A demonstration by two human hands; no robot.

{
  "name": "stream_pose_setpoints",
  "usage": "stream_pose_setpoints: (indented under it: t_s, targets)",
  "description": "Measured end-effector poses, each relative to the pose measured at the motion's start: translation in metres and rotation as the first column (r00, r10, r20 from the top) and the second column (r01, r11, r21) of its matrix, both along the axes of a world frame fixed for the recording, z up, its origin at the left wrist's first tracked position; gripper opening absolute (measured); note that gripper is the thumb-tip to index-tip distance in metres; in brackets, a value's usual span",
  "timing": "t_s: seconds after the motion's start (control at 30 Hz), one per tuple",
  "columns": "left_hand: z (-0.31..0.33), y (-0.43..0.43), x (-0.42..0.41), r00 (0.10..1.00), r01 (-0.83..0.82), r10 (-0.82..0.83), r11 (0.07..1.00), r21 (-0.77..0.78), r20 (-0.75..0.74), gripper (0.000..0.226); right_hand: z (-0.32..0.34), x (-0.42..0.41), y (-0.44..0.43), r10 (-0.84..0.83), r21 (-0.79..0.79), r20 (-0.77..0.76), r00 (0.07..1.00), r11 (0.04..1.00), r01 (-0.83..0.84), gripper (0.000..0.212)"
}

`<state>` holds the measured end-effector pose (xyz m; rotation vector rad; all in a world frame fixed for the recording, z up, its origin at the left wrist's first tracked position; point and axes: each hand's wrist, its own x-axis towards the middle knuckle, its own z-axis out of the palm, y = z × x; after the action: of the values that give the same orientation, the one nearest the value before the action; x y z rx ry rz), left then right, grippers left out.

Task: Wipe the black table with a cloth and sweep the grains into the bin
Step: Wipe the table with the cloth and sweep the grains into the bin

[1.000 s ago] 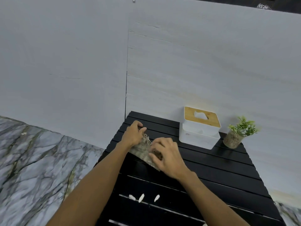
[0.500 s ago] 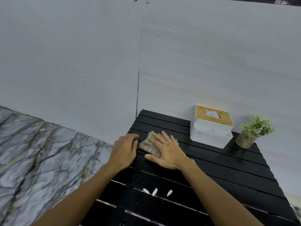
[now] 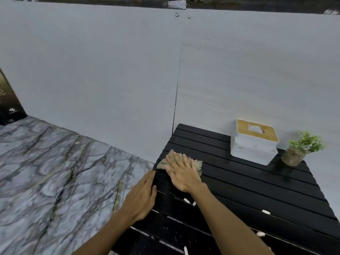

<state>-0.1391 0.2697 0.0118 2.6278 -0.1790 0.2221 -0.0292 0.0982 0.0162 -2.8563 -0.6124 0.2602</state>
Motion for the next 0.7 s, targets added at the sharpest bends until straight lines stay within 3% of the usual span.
stream_pose_setpoints:
  t_s: [0.17,0.27,0.4,0.47,0.57,0.63,0.7]
  targets:
    - [0.002,0.001,-0.009,1.0,-0.012,0.01,0.996,-0.09,-0.025,0.055,-0.003,-0.038,-0.01,0.241,0.029,0.004,0.971,0.97,-0.241,0.056]
    - [0.0,0.001,-0.014,1.0,-0.003,0.002,0.999,-0.049,-0.018,0.051,0.0,-0.046,-0.029,0.305,0.199,0.012,0.952,0.933,-0.301,0.054]
    - [-0.002,0.006,-0.016,1.0,0.022,-0.022,0.999,-0.024,0.008,0.051,0.017,-0.044,-0.037,0.081,0.59,0.097,0.992,0.798,-0.123,0.039]
    - [-0.003,0.008,-0.015,0.999,0.039,-0.039,0.999,-0.012,0.016,0.052,0.021,-0.03,-0.029,-0.151,0.637,0.072,0.986,0.768,0.071,0.048]
    - [-0.004,0.011,-0.014,0.997,0.071,-0.071,0.998,-0.001,0.014,0.052,0.017,-0.008,-0.011,-0.323,0.388,-0.018,0.946,0.87,0.304,0.064]
    - [-0.006,0.014,-0.013,0.996,0.088,-0.089,0.996,-0.015,-0.007,0.052,0.007,-0.004,0.004,-0.302,0.202,-0.03,0.953,0.932,0.302,0.062]
    - [-0.006,0.017,-0.012,0.995,0.083,-0.086,0.994,-0.065,-0.045,0.051,0.001,-0.008,0.018,-0.273,0.117,-0.031,0.961,0.954,0.275,0.069]
